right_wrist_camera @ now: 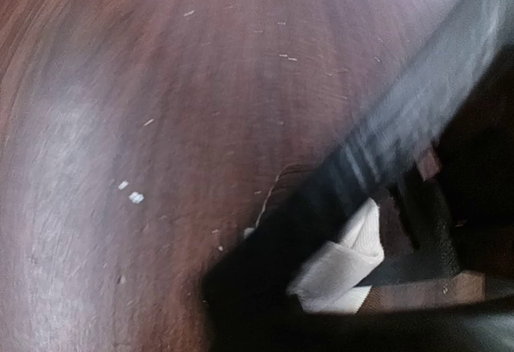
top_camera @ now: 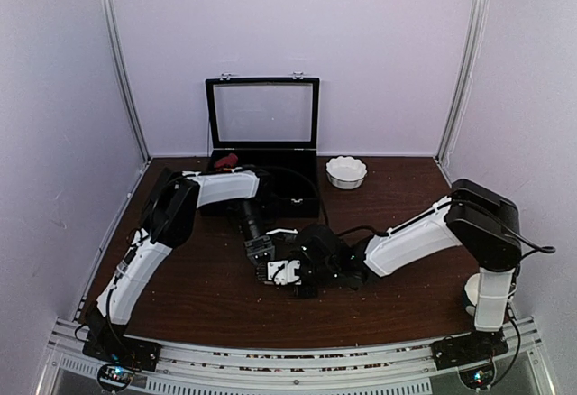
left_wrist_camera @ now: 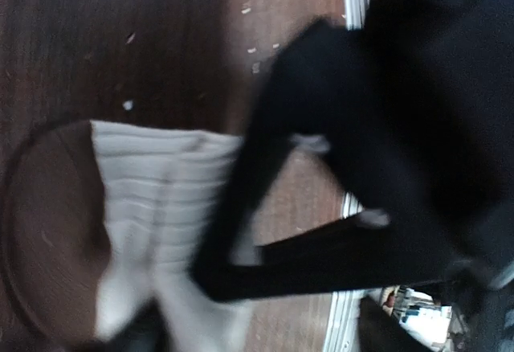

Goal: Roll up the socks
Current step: Roll the sock at the center of the board.

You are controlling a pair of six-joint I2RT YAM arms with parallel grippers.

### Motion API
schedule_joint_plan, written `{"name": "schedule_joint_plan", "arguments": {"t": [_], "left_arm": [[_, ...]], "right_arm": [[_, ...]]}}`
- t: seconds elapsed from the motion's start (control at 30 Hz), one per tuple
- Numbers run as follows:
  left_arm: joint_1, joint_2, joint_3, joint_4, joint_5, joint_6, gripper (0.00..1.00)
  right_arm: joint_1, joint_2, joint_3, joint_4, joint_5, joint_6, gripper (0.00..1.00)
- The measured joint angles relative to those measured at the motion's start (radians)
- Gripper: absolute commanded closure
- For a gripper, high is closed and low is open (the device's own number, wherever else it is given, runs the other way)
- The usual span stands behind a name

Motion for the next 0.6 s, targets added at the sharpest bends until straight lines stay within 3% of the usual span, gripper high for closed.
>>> {"name": "schedule_joint_plan", "arguments": {"t": [0.2, 0.4, 0.6], "left_arm": [[0.014, -0.139, -0.111, 0.093, -0.090, 0.002, 0.02], [0.067, -0.369, -0.375, 0.291, -0.215, -0.024, 0.02], [0.075, -0.669, -0.545, 0.581, -0.459, -0.196, 0.02]], "right_arm": [[-0.025, 0.012, 0.021, -0.016, -0.056, 0.090, 1.00], [-0.058, 0.007, -0.015, 0.023, -0.162, 0.218, 1.00], [-0.099, 0.004, -0.090, 0.143, -0.300, 0.404, 1.00]]}}
